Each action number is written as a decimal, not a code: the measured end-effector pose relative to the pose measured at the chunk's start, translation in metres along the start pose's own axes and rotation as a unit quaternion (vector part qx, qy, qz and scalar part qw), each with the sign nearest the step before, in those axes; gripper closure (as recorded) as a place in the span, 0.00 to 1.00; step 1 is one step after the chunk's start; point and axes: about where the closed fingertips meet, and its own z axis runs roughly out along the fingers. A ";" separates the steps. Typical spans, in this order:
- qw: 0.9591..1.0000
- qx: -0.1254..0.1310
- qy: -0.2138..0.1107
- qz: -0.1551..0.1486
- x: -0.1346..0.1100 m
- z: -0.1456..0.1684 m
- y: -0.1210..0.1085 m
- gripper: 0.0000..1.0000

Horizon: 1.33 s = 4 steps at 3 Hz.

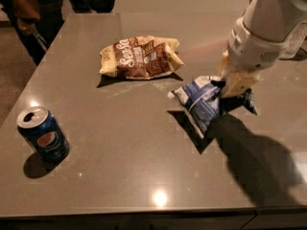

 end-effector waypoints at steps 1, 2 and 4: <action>0.995 0.063 -0.038 0.070 0.003 -0.025 -0.068 0.97; 0.987 0.097 -0.058 0.114 0.006 -0.032 -0.108 0.75; 0.981 0.111 -0.069 0.146 0.008 -0.024 -0.133 0.20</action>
Offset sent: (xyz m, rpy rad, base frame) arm 0.1447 0.0010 0.0661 0.2516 -0.1867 -0.3404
